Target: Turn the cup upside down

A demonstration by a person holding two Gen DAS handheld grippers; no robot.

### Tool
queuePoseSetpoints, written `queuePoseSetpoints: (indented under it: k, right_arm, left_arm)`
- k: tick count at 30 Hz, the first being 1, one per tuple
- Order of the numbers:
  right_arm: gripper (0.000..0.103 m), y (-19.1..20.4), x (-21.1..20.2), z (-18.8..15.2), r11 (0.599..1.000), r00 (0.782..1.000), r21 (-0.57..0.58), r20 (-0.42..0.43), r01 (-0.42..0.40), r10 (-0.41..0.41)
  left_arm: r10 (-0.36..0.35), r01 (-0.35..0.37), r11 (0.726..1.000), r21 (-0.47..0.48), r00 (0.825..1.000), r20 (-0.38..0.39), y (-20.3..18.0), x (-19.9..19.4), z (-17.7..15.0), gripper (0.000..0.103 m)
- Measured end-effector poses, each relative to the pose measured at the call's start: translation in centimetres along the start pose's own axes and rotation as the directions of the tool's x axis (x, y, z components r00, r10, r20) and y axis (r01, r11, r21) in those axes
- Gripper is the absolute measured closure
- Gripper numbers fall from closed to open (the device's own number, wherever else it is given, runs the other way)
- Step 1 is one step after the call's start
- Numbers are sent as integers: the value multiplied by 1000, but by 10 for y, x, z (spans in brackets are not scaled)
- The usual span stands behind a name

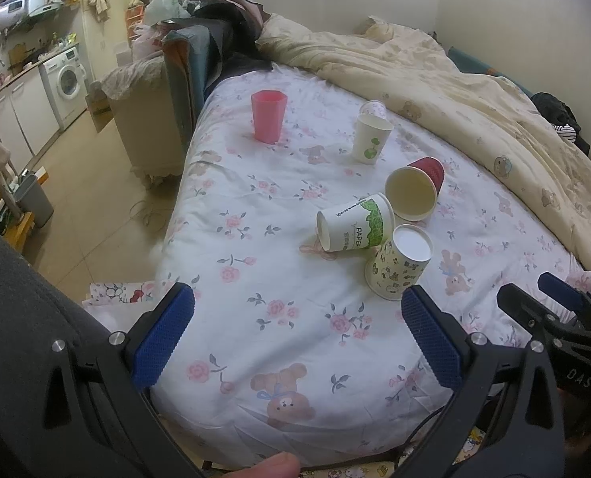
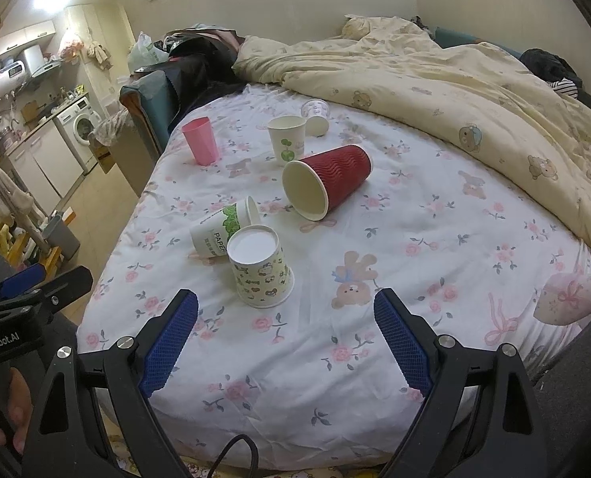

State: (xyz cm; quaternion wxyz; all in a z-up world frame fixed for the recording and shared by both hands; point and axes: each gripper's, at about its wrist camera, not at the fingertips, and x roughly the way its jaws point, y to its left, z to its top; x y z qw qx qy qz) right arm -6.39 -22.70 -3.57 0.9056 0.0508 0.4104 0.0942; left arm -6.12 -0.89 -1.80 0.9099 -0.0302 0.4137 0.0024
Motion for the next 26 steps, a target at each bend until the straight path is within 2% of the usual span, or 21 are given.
queuePoseSetpoints:
  k: [26]
  right_arm:
    - [11, 4, 2, -3, 1000, 1000, 2, -9, -8, 8]
  left_arm:
    - [12, -12, 1000, 1, 1000, 6, -1, 0, 1, 0]
